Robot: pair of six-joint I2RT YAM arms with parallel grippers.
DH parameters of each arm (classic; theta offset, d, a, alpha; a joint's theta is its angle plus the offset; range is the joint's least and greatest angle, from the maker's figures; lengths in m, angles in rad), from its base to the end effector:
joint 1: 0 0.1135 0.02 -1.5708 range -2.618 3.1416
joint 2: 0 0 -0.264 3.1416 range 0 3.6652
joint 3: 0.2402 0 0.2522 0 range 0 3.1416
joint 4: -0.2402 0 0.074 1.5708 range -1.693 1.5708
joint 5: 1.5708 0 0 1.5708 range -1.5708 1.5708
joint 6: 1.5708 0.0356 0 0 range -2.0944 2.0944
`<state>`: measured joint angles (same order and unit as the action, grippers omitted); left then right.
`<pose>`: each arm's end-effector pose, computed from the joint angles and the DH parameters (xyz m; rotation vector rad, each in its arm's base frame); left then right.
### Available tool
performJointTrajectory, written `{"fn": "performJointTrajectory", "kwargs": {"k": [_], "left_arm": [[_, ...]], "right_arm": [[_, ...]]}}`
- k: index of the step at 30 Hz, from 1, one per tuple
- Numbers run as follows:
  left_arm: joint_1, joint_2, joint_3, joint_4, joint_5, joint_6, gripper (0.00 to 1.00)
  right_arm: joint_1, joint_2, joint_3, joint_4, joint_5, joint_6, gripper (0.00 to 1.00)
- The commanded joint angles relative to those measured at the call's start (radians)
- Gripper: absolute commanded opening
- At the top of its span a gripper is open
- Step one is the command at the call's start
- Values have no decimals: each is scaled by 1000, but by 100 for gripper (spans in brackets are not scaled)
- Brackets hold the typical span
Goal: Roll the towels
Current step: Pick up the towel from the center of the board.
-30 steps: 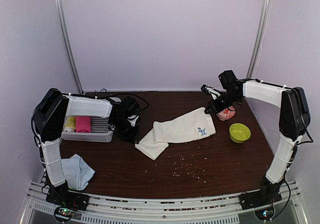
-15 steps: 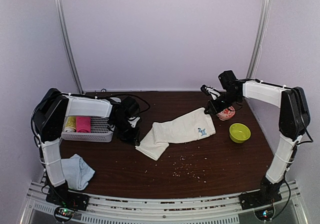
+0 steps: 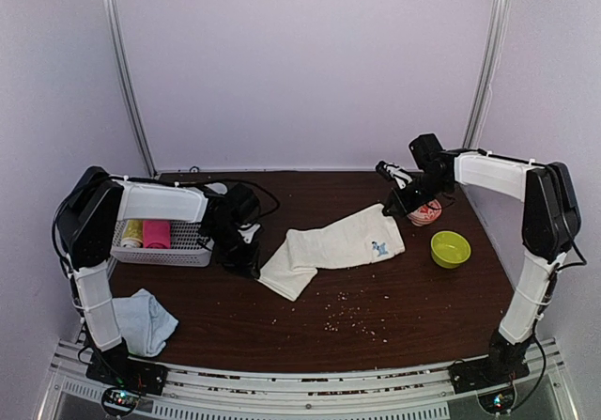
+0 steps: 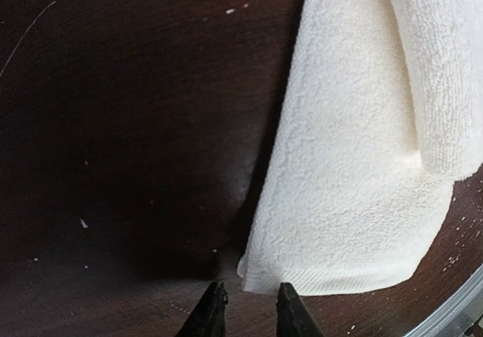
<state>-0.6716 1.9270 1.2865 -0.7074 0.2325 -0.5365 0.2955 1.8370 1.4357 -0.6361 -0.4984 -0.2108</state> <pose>0.2832 -0.2356 0.1567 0.2458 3.0421 -0.4873 0.3700 0.1304 0.2371 -0.8108 2.4260 0.6783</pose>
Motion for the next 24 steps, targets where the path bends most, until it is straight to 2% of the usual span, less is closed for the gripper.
{"fn": "performJointTrajectory", "kwargs": {"k": [1, 9, 16, 20, 24], "left_arm": [[-8, 10, 26, 16, 15, 0, 20], [-8, 18, 70, 22, -3, 13, 0], [-5, 6, 143, -17, -83, 51, 0], [1, -21, 246, -59, -185, 106, 0], [48, -41, 406, -127, -247, 160, 0]], "right_arm": [[-7, 25, 26, -14, -20, 0, 0], [-8, 9, 5, -4, -7, -3, 0], [-8, 6, 41, -25, 2, -7, 0], [-25, 6, 139, -58, -5, -14, 0], [-56, 48, 308, -95, 5, -13, 0]]}}
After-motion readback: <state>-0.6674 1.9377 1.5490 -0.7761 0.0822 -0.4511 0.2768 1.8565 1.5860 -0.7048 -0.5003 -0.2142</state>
